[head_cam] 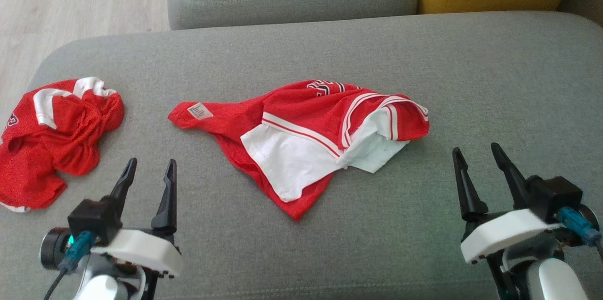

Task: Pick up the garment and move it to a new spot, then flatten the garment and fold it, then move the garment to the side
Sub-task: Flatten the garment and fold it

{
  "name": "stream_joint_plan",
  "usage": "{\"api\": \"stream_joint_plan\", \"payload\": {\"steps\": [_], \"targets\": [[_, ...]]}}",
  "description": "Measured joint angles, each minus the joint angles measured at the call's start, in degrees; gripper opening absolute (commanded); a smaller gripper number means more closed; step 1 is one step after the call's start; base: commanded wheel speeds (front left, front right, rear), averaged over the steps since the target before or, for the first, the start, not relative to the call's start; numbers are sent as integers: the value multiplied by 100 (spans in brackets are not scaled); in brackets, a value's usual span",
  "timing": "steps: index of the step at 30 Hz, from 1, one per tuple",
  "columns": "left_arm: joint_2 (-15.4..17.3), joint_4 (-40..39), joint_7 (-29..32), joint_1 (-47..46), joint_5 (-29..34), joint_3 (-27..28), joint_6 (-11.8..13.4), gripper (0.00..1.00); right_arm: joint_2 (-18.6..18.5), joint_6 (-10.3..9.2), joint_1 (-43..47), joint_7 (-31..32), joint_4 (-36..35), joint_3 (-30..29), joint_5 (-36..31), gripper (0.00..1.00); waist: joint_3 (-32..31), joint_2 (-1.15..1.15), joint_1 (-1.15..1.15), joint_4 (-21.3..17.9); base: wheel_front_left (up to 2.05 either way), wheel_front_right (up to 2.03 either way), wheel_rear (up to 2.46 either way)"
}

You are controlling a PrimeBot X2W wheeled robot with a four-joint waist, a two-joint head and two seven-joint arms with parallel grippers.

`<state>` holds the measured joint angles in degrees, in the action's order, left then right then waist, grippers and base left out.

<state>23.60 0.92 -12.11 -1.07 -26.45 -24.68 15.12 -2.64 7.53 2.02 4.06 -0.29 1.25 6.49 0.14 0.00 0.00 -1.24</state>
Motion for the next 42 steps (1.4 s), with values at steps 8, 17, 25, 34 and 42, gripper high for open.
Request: {"api": "stream_joint_plan", "payload": {"steps": [8,17,25,34,42], "targets": [[7,3,1,0,0,-26,1,100,0,0,-2,-1,-1,-13,0,100,18,0,0,13,0,0,0],[7,29,0,-1,0,-44,44,100,0,0,-2,-1,-1,-20,0,100,32,0,0,23,0,0,0],[7,1,42,-20,7,-89,49,100,0,0,-6,-1,-9,-20,0,100,95,0,0,26,0,0,0],[-192,561,104,-830,-3,-454,-500,100,0,0,-81,-7,-96,-31,0,100,374,0,0,-19,0,0,0],[-722,1970,848,-1990,-332,-928,-1274,100,0,0,-363,-114,-108,65,40,100,819,0,0,-201,0,0,0]]}}
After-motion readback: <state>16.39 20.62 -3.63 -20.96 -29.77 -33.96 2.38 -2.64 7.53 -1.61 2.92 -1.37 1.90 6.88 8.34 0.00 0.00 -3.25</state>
